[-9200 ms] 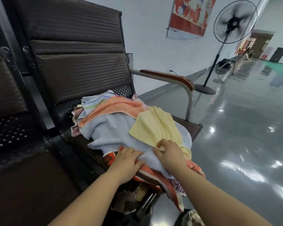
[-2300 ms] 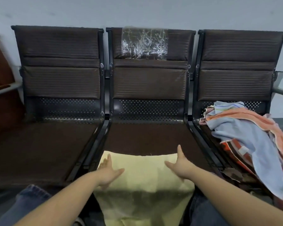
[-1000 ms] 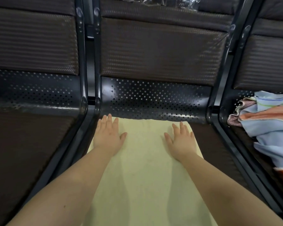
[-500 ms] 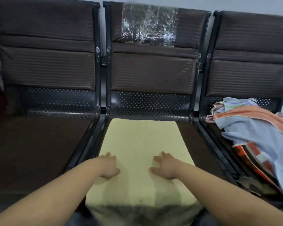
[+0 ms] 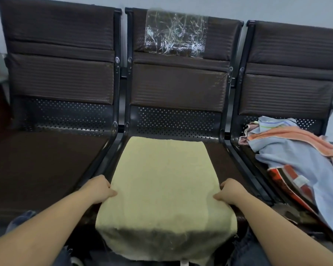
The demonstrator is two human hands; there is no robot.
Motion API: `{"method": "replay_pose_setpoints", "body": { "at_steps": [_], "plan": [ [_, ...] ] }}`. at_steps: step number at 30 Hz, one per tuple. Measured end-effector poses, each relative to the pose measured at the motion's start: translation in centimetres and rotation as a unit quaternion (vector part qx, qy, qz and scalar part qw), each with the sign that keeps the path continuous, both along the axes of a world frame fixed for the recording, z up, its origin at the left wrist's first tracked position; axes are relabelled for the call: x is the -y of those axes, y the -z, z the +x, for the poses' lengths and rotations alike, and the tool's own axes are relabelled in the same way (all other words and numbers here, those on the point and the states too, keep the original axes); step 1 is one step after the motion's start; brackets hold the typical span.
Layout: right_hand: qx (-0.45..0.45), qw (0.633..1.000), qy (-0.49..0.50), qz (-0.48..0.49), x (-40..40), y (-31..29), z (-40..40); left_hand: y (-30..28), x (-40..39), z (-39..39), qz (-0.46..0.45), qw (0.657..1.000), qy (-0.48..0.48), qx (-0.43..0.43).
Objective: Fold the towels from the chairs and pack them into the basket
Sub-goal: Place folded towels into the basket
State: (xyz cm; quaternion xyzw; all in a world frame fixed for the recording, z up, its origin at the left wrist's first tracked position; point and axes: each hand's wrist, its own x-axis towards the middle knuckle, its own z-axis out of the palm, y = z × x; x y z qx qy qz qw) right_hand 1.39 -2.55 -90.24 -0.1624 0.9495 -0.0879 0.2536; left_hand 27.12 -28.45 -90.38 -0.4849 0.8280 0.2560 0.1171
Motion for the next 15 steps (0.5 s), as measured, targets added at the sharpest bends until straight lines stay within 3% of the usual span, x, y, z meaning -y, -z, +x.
{"method": "replay_pose_setpoints", "body": {
  "at_steps": [3, 5, 7, 11, 15],
  "plan": [
    [0.063, 0.997, 0.027, -0.018, 0.4, -0.1, -0.6, 0.1, 0.3, -0.5, 0.029, 0.999, -0.017, -0.010],
    [0.106, 0.989, 0.052, -0.088, 0.2, -0.5, -0.9, -0.2, 0.3, -1.0, 0.034, 0.998, -0.034, -0.038],
    [0.143, 0.973, 0.085, -0.161, -0.4, -0.7, -1.4, -0.4, 0.3, -1.5, 0.073, 0.989, -0.072, -0.109],
    [0.174, 0.944, 0.088, -0.265, -2.2, -1.2, -2.3, -1.7, -0.2, -1.5, 0.175, 0.935, -0.151, -0.268],
    [0.222, 0.924, 0.032, -0.309, -3.8, -1.8, -2.6, -2.0, -0.5, -0.6, 0.196, 0.949, -0.040, -0.244]
  ]
}}
